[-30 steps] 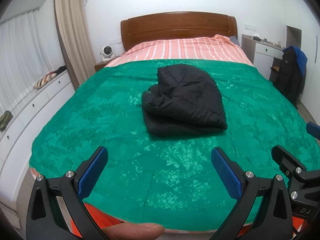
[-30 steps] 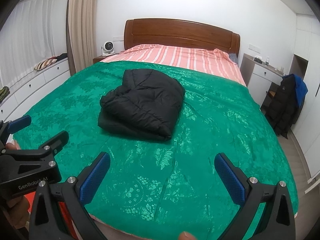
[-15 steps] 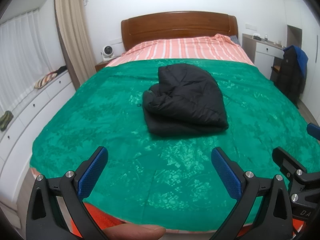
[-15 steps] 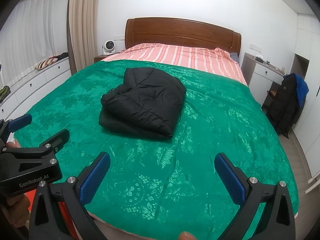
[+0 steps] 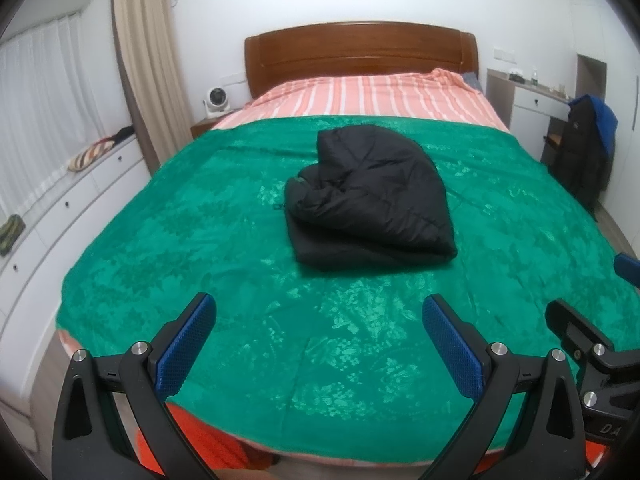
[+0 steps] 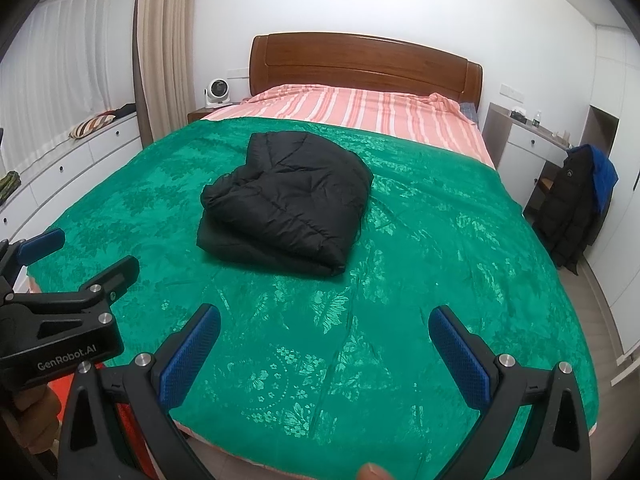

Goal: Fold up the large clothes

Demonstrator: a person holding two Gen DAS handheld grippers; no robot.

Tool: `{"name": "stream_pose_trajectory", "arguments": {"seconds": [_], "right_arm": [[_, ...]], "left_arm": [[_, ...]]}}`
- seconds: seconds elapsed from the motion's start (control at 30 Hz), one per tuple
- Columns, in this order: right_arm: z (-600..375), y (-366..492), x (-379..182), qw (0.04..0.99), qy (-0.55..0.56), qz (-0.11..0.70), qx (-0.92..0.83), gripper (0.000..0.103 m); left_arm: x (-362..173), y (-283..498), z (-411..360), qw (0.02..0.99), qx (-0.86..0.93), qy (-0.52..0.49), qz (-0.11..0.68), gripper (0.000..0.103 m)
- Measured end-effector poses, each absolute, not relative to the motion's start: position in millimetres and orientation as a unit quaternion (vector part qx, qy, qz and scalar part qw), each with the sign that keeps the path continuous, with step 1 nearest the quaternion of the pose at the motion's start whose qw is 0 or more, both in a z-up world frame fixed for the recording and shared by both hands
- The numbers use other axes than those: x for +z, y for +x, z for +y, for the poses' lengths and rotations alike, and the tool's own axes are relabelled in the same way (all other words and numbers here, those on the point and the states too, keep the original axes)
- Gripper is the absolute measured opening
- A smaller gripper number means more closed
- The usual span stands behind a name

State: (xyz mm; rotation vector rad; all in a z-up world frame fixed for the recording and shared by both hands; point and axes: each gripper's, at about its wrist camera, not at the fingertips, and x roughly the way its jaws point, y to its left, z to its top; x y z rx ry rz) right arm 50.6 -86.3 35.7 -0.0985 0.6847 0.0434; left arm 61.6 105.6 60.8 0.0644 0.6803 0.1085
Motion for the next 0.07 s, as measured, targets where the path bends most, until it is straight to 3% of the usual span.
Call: {"name": "stream_pose_trajectory", "arguments": {"seconds": [0.07], "right_arm": [[-87.1,51.2,35.0,0.94,-0.048,0.337,0.02,0.103]], "left_arm": [[60.0,61.4,104.3,0.941,0.053,0.037,0.331,0.103]]}}
